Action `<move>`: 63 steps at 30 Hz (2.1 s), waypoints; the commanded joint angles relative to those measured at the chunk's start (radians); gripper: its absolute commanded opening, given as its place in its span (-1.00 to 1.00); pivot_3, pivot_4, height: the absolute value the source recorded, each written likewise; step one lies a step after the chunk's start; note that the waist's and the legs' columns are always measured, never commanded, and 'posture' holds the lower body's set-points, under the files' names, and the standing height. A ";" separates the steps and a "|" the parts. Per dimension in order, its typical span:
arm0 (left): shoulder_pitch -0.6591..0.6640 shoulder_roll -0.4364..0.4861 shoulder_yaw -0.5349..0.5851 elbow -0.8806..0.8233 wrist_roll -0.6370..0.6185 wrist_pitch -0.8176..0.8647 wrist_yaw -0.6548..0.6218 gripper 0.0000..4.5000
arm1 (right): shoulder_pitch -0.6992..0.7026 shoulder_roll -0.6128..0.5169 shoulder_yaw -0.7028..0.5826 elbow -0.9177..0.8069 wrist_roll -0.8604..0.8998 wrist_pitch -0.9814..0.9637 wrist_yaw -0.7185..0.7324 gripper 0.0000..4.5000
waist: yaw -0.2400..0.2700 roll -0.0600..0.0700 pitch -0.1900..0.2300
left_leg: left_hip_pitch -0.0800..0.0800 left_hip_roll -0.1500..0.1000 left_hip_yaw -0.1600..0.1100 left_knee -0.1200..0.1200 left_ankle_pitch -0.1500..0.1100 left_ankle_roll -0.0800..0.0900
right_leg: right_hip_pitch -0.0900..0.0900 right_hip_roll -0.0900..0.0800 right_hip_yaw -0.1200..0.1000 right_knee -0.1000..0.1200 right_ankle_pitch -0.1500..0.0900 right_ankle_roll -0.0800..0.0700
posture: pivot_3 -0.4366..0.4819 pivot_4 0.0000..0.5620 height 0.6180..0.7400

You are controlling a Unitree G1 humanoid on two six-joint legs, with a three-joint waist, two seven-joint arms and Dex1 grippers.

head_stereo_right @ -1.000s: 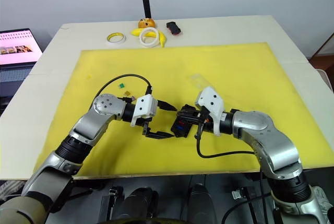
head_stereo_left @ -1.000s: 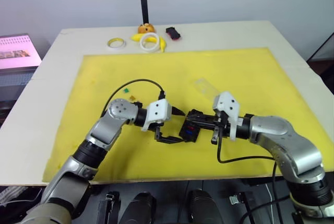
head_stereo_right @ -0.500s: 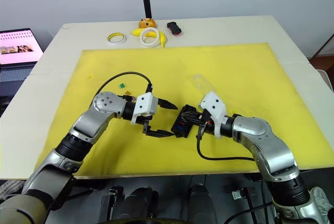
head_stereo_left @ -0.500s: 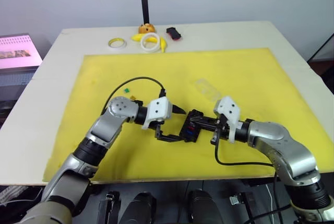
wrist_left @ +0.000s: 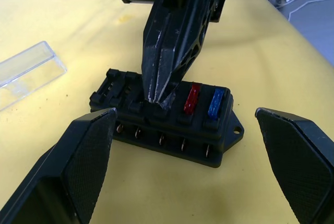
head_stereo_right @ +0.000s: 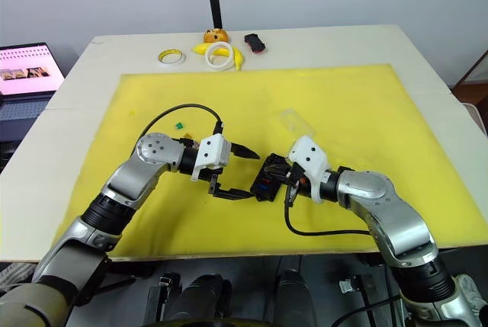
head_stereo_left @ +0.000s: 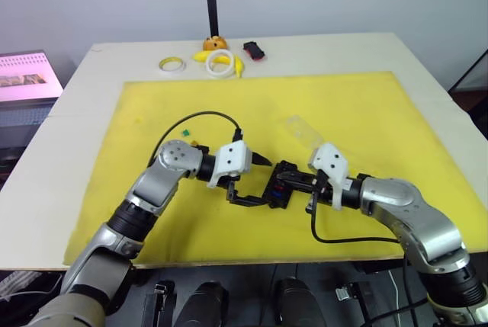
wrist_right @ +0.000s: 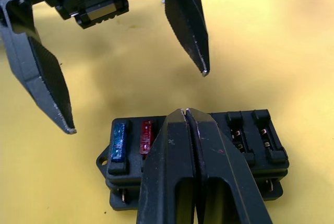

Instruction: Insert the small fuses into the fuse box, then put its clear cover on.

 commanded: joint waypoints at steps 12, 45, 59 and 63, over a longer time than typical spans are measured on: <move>-0.015 -0.007 0.012 -0.013 0.002 -0.004 0.008 1.00 | 0.032 -0.023 0.050 -0.025 -0.036 0.026 -0.024 -0.97 | 0.002 0.000 0.000 | 0.002 0.000 -0.002 0.000 0.000 0.000 | 0.004 0.000 0.000 -0.001 0.000 0.000 | -0.05 -0.47 1.00; 0.525 0.482 0.812 0.026 -0.479 0.657 0.120 1.00 | 0.353 -0.261 -0.820 0.121 0.186 0.094 0.091 0.98 | 0.006 0.001 0.000 | 0.002 0.001 -0.001 -0.001 -0.001 0.001 | 0.004 0.000 0.000 -0.002 0.000 0.000 | -0.05 -0.47 1.00; 0.254 0.365 0.696 -0.019 -0.645 1.113 0.331 1.00 | -0.035 -0.102 -0.516 -0.112 0.550 0.350 -0.125 0.98 | 0.000 0.001 0.000 | 0.002 0.002 -0.001 -0.001 -0.001 0.001 | 0.003 0.000 0.000 -0.002 0.000 0.000 | -0.05 -0.47 1.00; 0.128 0.286 0.716 0.083 -0.680 1.272 0.417 1.00 | -0.176 -0.044 -0.361 -0.135 0.546 0.355 -0.175 0.98 | -0.001 0.001 0.000 | 0.001 0.001 -0.001 -0.001 -0.001 0.001 | 0.001 0.000 0.000 0.000 0.000 0.000 | -0.05 -0.47 1.00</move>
